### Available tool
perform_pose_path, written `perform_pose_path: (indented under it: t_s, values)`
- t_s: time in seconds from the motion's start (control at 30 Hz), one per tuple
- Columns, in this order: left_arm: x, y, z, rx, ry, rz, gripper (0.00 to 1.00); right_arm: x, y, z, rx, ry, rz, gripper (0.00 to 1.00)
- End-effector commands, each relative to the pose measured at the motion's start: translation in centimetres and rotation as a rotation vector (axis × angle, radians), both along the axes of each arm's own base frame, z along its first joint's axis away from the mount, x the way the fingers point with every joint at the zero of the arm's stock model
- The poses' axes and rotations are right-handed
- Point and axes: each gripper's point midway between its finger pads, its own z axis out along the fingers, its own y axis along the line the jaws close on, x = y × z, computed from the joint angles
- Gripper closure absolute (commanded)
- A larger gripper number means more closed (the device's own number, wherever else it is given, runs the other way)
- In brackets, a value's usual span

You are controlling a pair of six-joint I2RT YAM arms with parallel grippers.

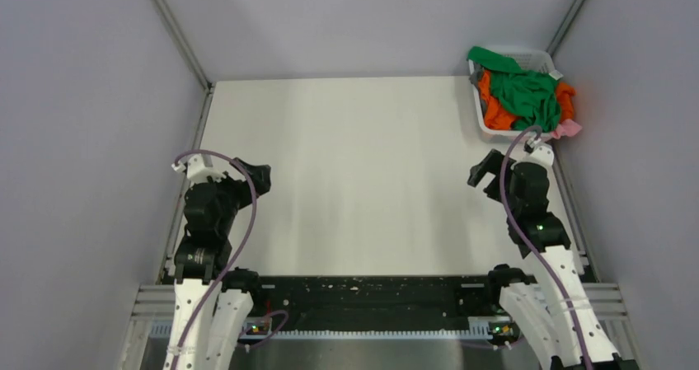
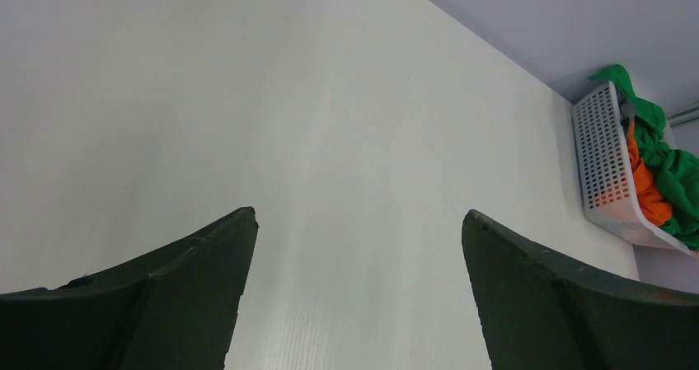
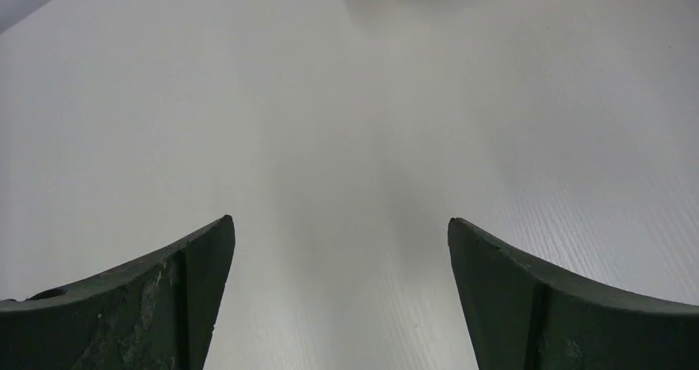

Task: Fold and stack the t-shirts
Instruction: Grab crumpled tshirt from bin with the right arm

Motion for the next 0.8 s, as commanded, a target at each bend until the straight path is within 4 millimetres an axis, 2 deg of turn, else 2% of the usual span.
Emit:
perform_pose_path:
  t_s: [0.0,0.1,0.23,0.33,0.43,0.5,0.53,0.57,0.63,0.77]
  values:
    - [0.3,-0.1,1.4,-0.007,-0.059,-0.005,0.01,0.7,-0.1,2.3,0.010,-0.056,-0.020,0.01]
    - [0.4,-0.2,1.3,-0.008,-0.054,-0.006,0.01,1.5,0.3,3.7,-0.005,-0.093,0.017,0.01]
    - [0.9,0.4,0.8,-0.003,-0.044,0.025,0.01,3.6,-0.2,7.0,-0.043,-0.180,0.000,0.01]
    - [1.3,0.4,0.2,-0.001,-0.032,0.025,0.01,5.9,-1.3,9.7,-0.089,-0.217,-0.055,0.01]
    - [1.6,0.4,-0.5,0.002,-0.012,0.027,0.01,8.5,-3.2,10.9,-0.162,-0.158,-0.133,0.01]
    - [1.9,0.4,-0.9,0.004,-0.004,0.025,0.01,10.6,-4.9,11.4,-0.206,-0.105,-0.181,0.01]
    - [2.0,0.3,-1.0,0.004,0.001,0.021,0.01,12.0,-5.6,10.7,-0.223,-0.059,-0.188,0.01]
    - [2.1,0.2,-1.2,0.003,0.004,0.014,0.01,13.1,-6.2,11.1,-0.234,-0.049,-0.195,0.01]
    - [2.3,0.1,-1.5,0.004,0.010,0.007,0.01,15.2,-9.2,10.6,-0.252,-0.010,-0.249,0.02]
    - [2.6,0.1,-2.0,0.005,0.022,0.008,0.01,19.3,-12.2,9.3,-0.224,0.046,-0.271,0.06]
